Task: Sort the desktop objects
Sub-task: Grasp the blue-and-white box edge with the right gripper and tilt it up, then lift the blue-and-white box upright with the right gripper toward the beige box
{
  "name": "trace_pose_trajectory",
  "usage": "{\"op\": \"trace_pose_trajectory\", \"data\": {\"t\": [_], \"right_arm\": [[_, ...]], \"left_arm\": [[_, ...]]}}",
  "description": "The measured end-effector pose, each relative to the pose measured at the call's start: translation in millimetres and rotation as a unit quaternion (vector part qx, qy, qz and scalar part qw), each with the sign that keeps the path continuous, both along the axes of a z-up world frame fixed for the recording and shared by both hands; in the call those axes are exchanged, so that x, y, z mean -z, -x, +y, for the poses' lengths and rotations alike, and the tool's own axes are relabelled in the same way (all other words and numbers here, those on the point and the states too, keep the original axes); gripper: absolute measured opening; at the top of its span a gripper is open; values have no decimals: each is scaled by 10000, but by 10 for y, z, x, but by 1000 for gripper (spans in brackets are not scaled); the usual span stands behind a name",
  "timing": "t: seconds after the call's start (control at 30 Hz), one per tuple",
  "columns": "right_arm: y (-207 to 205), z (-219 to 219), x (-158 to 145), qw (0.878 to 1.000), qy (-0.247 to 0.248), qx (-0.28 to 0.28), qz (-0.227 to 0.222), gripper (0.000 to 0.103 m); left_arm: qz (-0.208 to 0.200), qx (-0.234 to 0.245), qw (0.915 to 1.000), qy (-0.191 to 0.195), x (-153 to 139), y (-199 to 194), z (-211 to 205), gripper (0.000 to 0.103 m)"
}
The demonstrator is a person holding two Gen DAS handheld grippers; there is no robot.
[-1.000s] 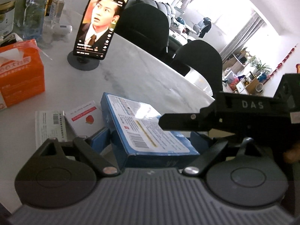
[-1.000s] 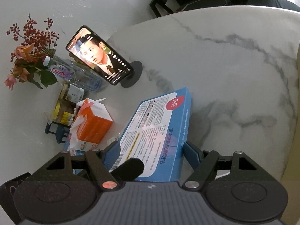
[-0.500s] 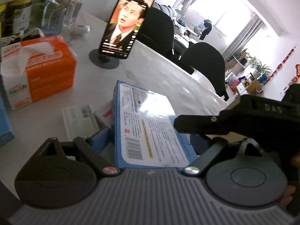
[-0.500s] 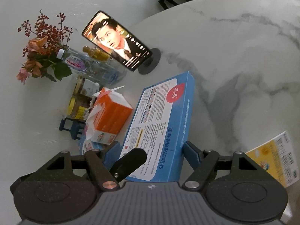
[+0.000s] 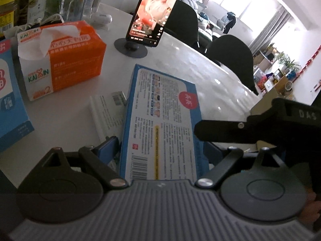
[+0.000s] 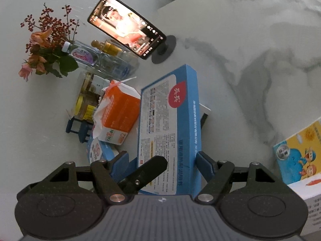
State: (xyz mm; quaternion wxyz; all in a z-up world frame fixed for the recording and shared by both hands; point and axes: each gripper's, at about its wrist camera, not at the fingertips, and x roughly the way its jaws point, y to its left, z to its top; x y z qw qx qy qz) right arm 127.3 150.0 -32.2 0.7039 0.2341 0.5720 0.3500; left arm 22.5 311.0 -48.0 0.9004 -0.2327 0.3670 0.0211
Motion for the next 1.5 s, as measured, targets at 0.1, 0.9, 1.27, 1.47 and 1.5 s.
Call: {"op": "trace_pose_trajectory", "data": {"t": [0.1, 0.9, 1.27, 1.47, 1.5], "right_arm": [[1, -12, 38, 9999, -76, 74, -5, 77], [-127, 91, 378, 9987, -259, 434, 6, 69], [0, -122, 106, 9967, -504, 505, -398, 55], [6, -317, 17, 9938, -879, 613, -299, 49], [-1, -343, 23, 9932, -955, 625, -233, 49]], "left_arm": [[-25, 26, 9999, -94, 6, -2, 2, 92], [-15, 315, 9963, -799, -7, -186, -117, 94], [-640, 321, 9974, -77, -96, 25, -96, 94], [-908, 437, 9946, 229, -147, 67, -149, 94], [-938, 464, 9941, 296, -154, 70, -163, 94]]}}
